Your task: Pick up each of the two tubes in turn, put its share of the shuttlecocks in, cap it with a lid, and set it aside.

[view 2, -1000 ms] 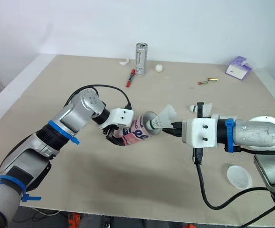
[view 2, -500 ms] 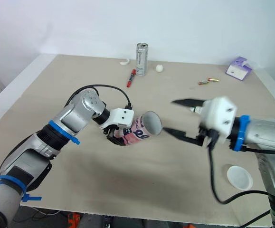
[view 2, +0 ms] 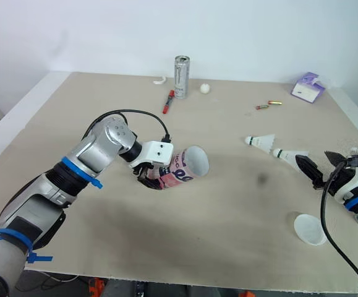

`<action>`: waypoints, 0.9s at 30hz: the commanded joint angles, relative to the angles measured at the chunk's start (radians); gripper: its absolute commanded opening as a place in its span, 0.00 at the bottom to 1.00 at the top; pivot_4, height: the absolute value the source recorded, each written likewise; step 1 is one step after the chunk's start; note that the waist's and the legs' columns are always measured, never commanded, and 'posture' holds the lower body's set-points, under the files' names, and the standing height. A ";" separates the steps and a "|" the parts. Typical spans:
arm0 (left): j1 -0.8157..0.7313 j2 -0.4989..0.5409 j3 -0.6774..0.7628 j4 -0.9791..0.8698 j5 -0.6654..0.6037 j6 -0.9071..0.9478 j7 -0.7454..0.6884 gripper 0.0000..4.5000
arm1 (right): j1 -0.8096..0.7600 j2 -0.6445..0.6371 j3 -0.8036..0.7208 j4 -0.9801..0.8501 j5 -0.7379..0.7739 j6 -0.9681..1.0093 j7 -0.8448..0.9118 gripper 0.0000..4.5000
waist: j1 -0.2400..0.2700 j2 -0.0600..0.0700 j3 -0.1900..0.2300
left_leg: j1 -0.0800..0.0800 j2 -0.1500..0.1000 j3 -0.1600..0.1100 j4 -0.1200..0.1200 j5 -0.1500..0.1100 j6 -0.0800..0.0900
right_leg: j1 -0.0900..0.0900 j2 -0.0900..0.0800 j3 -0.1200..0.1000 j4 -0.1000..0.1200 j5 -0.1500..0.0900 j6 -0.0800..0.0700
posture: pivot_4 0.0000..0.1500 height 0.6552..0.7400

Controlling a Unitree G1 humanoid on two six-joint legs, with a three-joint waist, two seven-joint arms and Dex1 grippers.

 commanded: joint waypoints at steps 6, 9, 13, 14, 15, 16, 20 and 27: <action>0.000 0.011 0.006 -0.048 -0.004 0.018 0.000 0.81 | -0.141 -0.034 0.068 0.182 -0.044 -0.041 0.039 0.98 | 0.001 0.001 0.000 | 0.000 -0.001 0.000 0.000 0.000 0.000 | 0.000 0.000 0.000 0.000 0.000 0.000 | 1.00 1.00; 0.001 0.012 0.007 -0.053 -0.004 0.023 0.001 0.81 | -0.186 -0.041 0.081 0.249 -0.058 -0.050 0.038 0.98 | 0.000 0.001 0.000 | 0.000 -0.001 0.000 -0.001 0.000 0.000 | 0.000 0.000 0.000 0.000 0.000 0.000 | 1.00 1.00; 0.003 0.014 0.007 -0.058 -0.004 0.029 0.003 0.81 | -0.224 -0.041 0.098 0.305 -0.070 -0.057 0.050 0.98 | 0.000 0.001 0.000 | 0.000 -0.001 0.000 -0.001 0.000 0.000 | 0.000 0.000 0.000 0.000 0.000 0.000 | 1.00 1.00; 0.003 0.015 0.007 -0.059 -0.004 0.031 0.004 0.81 | -0.233 -0.040 0.106 0.320 -0.075 -0.059 0.054 0.98 | 0.000 0.001 0.000 | 0.000 -0.001 0.000 -0.001 0.000 0.000 | 0.000 0.000 0.000 0.000 0.000 0.000 | 1.00 1.00; 0.004 0.015 0.008 -0.060 -0.004 0.031 0.004 0.81 | -0.241 -0.038 0.114 0.333 -0.080 -0.060 0.058 0.98 | 0.000 0.001 0.000 | 0.000 -0.001 0.000 -0.001 0.000 0.000 | 0.000 0.000 0.000 0.000 0.000 0.001 | 1.00 1.00; 0.005 0.016 0.007 -0.061 -0.004 0.032 0.004 0.81 | -0.248 -0.036 0.118 0.344 -0.082 -0.060 0.061 0.98 | 0.000 0.001 0.000 | 0.000 -0.001 0.000 -0.001 0.000 0.000 | 0.000 0.000 0.000 0.000 0.001 0.002 | 1.00 1.00; 0.007 0.019 0.007 -0.065 -0.004 0.035 0.008 0.81 | -0.289 -0.032 0.140 0.411 -0.091 -0.064 0.075 0.98 | 0.000 0.002 0.000 | 0.000 -0.001 0.000 -0.001 0.000 0.000 | 0.000 0.000 0.000 0.000 0.002 0.003 | 1.00 1.00; 0.010 0.020 0.009 -0.071 -0.004 0.041 0.012 0.81 | -0.351 -0.027 0.161 0.504 -0.112 -0.087 0.080 0.69 | 0.000 0.002 0.000 | 0.000 -0.001 0.000 -0.001 0.000 0.000 | 0.000 0.000 0.000 0.000 0.002 0.004 | 1.00 1.00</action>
